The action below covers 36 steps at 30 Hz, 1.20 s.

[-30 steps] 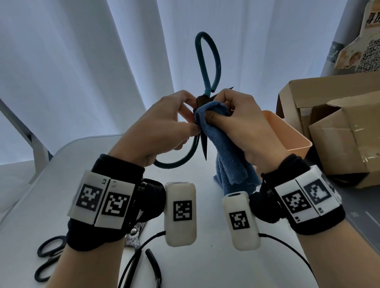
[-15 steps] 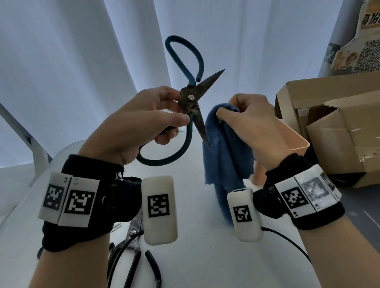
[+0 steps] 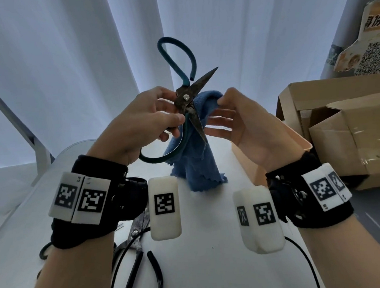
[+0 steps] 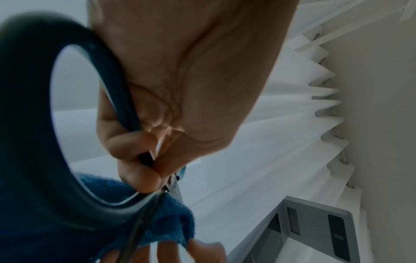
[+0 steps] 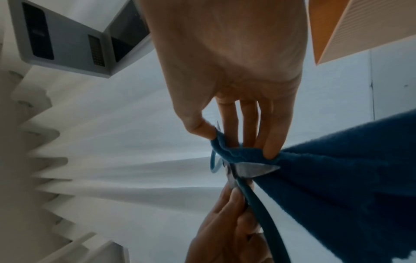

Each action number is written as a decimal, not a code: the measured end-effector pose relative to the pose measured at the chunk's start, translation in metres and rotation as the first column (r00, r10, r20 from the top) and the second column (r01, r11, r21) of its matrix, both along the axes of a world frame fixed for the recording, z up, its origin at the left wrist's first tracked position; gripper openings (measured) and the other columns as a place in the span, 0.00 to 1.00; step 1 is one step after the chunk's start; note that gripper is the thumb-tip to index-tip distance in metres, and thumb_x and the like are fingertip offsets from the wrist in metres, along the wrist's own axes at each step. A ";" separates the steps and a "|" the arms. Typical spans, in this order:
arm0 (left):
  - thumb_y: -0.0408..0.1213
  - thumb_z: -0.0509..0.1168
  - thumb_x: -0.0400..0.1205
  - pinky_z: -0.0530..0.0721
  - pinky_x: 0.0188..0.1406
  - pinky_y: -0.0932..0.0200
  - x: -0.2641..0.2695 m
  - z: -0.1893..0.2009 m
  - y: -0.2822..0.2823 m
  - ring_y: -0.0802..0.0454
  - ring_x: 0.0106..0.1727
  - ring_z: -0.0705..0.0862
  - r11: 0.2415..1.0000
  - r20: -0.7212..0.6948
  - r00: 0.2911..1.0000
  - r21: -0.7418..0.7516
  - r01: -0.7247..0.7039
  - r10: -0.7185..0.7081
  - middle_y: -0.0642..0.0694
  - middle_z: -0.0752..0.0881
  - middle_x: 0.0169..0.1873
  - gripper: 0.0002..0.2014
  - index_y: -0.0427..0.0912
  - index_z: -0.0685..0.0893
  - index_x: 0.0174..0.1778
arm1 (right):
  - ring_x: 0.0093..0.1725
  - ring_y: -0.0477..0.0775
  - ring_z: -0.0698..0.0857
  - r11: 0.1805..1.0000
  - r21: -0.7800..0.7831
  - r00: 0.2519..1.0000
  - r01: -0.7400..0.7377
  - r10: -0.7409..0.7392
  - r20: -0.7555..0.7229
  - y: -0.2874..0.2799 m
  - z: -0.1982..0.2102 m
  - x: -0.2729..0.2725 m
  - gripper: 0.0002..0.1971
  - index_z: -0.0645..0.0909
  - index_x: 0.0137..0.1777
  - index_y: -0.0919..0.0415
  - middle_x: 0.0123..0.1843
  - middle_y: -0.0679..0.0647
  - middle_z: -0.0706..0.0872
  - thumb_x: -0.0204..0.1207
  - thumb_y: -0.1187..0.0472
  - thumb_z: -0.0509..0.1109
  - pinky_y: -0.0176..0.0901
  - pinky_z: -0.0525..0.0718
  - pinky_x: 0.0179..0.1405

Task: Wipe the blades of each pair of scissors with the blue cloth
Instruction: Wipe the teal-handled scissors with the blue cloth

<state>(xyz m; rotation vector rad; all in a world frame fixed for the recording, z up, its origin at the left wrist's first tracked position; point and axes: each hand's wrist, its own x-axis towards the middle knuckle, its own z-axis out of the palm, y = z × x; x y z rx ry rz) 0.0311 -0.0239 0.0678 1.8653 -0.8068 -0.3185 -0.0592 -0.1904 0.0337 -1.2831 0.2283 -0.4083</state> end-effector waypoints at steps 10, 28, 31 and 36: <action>0.22 0.68 0.82 0.79 0.30 0.62 -0.007 0.000 -0.003 0.53 0.30 0.83 0.994 0.018 0.994 -0.016 0.111 -0.111 0.42 0.85 0.46 0.15 0.40 0.81 0.62 | 0.47 0.54 0.90 0.994 -0.085 0.996 -0.072 0.076 0.046 0.001 -0.010 0.003 0.20 0.85 0.59 0.68 0.52 0.61 0.91 0.70 0.58 0.76 0.46 0.88 0.54; 0.44 0.77 0.77 0.79 0.36 0.67 -0.004 -0.004 -0.002 0.63 0.31 0.81 0.999 0.115 0.993 0.038 0.026 -0.030 0.52 0.90 0.42 0.14 0.53 0.86 0.57 | 0.46 0.49 0.90 0.940 -0.334 0.998 0.063 -0.060 0.019 -0.007 -0.010 0.003 0.10 0.87 0.58 0.69 0.50 0.61 0.93 0.77 0.68 0.75 0.38 0.87 0.50; 0.50 0.80 0.71 0.76 0.44 0.60 -0.004 -0.006 -0.002 0.69 0.32 0.81 0.996 0.175 0.984 0.086 0.017 -0.031 0.52 0.87 0.35 0.18 0.57 0.87 0.57 | 0.50 0.55 0.91 0.946 -0.320 0.999 0.047 -0.045 0.015 -0.008 -0.008 0.002 0.10 0.87 0.58 0.70 0.53 0.63 0.93 0.78 0.69 0.74 0.47 0.88 0.60; 0.36 0.76 0.72 0.78 0.37 0.62 -0.004 -0.011 -0.008 0.58 0.26 0.83 0.992 0.248 0.969 0.122 -0.039 0.007 0.51 0.87 0.33 0.12 0.48 0.86 0.51 | 0.48 0.54 0.90 0.948 -0.311 0.998 0.062 -0.057 0.025 0.001 -0.008 0.004 0.08 0.88 0.55 0.68 0.51 0.63 0.93 0.76 0.69 0.75 0.52 0.86 0.62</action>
